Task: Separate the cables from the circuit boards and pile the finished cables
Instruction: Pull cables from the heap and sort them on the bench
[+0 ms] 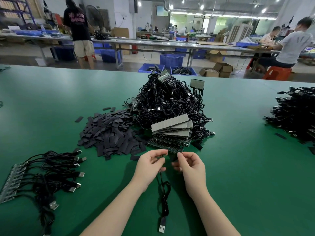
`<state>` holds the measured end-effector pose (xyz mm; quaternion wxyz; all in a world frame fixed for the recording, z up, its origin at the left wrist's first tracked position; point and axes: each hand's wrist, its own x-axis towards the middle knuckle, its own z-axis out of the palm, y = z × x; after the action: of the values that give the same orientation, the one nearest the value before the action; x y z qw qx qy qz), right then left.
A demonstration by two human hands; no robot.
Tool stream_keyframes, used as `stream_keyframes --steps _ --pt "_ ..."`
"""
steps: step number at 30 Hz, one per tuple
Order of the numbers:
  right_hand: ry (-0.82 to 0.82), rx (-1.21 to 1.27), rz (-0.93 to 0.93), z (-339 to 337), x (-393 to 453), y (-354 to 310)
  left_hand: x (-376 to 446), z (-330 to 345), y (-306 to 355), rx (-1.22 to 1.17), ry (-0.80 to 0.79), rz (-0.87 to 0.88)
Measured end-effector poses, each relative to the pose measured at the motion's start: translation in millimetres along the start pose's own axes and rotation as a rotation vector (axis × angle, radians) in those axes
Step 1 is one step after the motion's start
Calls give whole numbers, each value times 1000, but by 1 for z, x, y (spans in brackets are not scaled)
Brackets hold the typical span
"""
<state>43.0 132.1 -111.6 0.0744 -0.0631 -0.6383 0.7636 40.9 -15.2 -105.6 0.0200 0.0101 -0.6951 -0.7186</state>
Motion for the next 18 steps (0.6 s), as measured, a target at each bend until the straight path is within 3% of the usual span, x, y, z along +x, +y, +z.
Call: stream_keyframes --steps 4,18 --pt "-44 -2 9 1 0 2 5 -8 1 275 14 82" --pt "-130 -29 1 -1 -4 -2 -5 -10 -1 338 -9 101"
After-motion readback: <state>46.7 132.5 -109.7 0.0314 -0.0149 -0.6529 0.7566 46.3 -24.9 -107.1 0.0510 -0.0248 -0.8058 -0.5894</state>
